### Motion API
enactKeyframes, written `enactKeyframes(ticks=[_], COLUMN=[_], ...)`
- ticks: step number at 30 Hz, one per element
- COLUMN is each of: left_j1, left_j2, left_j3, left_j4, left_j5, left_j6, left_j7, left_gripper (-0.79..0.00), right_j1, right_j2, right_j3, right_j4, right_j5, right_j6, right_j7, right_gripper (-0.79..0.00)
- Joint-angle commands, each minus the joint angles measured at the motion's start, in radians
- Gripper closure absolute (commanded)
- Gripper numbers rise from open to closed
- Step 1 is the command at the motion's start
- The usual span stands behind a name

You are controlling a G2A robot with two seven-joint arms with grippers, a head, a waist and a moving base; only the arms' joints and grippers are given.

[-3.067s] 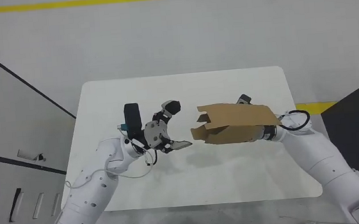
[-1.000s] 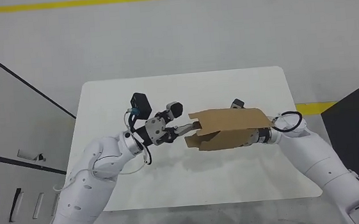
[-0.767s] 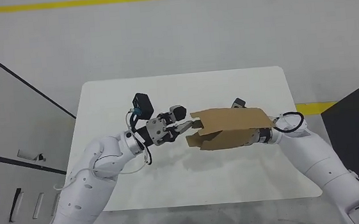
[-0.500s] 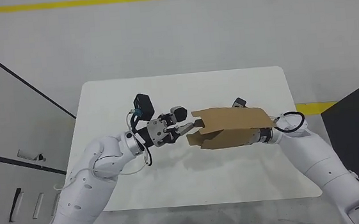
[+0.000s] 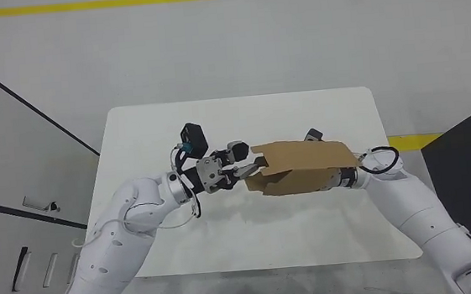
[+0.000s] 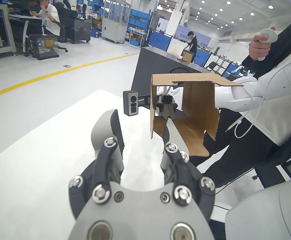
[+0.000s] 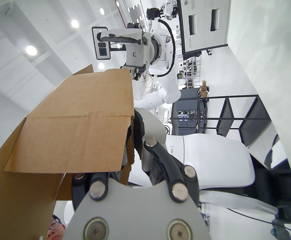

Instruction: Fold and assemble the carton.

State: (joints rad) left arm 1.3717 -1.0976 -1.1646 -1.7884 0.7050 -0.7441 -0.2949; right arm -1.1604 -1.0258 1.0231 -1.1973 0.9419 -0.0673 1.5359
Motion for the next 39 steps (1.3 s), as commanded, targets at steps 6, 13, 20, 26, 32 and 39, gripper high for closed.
enactKeyframes(ticks=[6,13,20,26,32,39], left_j1=[-0.01,-0.016,-0.039,-0.056,-0.05,0.007], left_j2=[-0.001,-0.001,-0.006,-0.011,-0.01,0.004], left_j3=[0.002,0.004,0.025,0.052,0.032,-0.028], left_j4=[0.011,0.017,0.042,0.062,0.065,-0.002], left_j5=[0.018,0.029,0.037,0.05,0.053,0.044], left_j6=[0.024,0.026,0.036,0.038,0.059,0.052], left_j7=[0.017,0.023,0.035,0.049,0.078,0.063], left_gripper=[-0.363,-0.372,-0.372,-0.385,-0.391,-0.397], right_j1=[-0.003,-0.002,0.003,0.006,0.004,0.004], right_j2=[0.006,0.017,0.03,0.038,0.045,0.043], right_j3=[-0.009,-0.025,-0.046,-0.061,-0.061,-0.048], right_j4=[-0.013,-0.031,-0.036,-0.036,-0.017,0.017], right_j5=[-0.002,0.001,0.005,0.015,0.048,0.091], right_j6=[-0.015,-0.03,-0.036,-0.046,-0.051,-0.043], right_j7=[0.0,0.0,0.0,0.0,0.0,0.0], right_gripper=[0.0,0.0,0.0,0.0,0.0,0.0])
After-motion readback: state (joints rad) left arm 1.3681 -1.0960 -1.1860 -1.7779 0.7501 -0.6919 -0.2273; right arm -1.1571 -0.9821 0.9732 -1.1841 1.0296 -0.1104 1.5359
